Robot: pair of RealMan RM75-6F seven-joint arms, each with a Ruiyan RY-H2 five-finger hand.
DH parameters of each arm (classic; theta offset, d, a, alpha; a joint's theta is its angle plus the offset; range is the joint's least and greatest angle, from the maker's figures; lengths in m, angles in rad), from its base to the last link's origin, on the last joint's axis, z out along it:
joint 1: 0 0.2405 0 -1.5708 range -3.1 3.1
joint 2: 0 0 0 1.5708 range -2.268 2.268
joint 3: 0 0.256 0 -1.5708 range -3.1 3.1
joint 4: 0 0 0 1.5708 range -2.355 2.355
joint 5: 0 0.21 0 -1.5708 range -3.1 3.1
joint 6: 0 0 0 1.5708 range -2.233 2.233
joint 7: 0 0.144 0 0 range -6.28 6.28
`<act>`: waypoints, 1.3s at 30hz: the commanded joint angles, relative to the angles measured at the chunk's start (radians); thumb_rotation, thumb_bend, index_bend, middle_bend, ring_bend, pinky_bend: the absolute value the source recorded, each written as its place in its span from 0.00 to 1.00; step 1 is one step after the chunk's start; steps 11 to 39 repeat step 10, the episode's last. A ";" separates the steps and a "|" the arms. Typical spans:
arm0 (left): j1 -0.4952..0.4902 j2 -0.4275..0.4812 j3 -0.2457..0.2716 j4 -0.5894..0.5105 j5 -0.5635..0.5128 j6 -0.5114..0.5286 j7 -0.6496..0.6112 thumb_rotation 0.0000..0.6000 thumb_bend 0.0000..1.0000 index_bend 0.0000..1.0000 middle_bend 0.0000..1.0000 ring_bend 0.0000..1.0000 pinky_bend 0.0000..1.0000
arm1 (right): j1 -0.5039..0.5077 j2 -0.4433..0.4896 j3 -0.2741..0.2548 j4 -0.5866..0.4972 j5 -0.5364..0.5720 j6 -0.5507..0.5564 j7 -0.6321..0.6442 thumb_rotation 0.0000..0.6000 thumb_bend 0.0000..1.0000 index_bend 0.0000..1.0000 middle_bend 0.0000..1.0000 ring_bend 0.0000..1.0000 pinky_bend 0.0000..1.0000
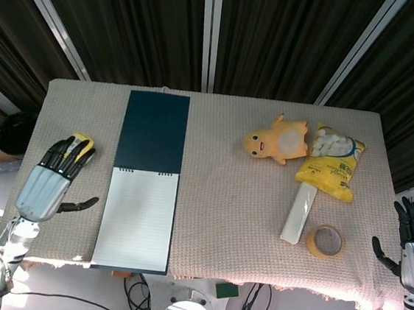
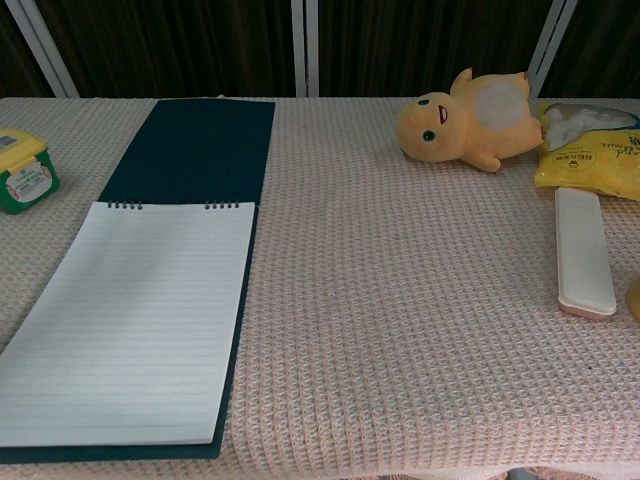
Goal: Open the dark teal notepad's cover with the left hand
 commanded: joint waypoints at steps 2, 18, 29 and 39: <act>0.214 -0.017 0.151 0.073 -0.012 0.082 -0.052 0.41 0.09 0.09 0.07 0.01 0.16 | -0.039 0.055 -0.038 -0.071 0.014 -0.035 -0.082 1.00 0.30 0.00 0.00 0.00 0.00; 0.292 -0.051 0.111 0.212 -0.061 0.098 -0.224 0.30 0.09 0.05 0.06 0.01 0.15 | -0.049 0.058 -0.059 -0.127 -0.010 -0.053 -0.159 1.00 0.30 0.00 0.00 0.00 0.00; 0.292 -0.051 0.111 0.212 -0.061 0.098 -0.224 0.30 0.09 0.05 0.06 0.01 0.15 | -0.049 0.058 -0.059 -0.127 -0.010 -0.053 -0.159 1.00 0.30 0.00 0.00 0.00 0.00; 0.292 -0.051 0.111 0.212 -0.061 0.098 -0.224 0.30 0.09 0.05 0.06 0.01 0.15 | -0.049 0.058 -0.059 -0.127 -0.010 -0.053 -0.159 1.00 0.30 0.00 0.00 0.00 0.00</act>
